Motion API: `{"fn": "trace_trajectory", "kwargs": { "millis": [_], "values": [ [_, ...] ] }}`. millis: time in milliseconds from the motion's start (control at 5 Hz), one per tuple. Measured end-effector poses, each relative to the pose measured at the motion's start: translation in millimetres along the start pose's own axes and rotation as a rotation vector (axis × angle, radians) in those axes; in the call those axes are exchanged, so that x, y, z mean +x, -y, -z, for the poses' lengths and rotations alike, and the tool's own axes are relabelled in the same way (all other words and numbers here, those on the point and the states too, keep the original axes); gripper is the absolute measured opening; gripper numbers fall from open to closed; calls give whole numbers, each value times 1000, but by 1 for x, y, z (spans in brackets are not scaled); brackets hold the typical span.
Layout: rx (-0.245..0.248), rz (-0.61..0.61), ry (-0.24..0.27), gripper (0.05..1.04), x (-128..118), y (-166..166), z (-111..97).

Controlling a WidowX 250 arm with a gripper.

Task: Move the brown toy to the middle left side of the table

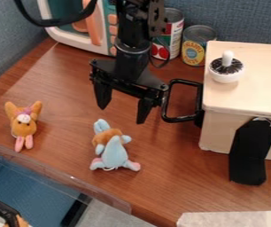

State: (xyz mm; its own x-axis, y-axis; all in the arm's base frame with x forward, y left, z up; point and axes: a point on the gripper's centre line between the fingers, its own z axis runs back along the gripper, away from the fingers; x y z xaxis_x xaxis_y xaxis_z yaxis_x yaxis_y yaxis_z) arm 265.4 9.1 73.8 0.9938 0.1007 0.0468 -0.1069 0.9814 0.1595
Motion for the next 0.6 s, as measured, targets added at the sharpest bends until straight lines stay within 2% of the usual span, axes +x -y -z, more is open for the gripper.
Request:
{"fn": "trace_trajectory", "kwargs": {
  "millis": [200,400,600],
  "values": [
    [2,5,-27,1001,-4,0,7],
    [-27,-99,-62,1001,-19,-51,23],
    [-52,-140,-29,1001,-31,-97,32]
  ]
}}
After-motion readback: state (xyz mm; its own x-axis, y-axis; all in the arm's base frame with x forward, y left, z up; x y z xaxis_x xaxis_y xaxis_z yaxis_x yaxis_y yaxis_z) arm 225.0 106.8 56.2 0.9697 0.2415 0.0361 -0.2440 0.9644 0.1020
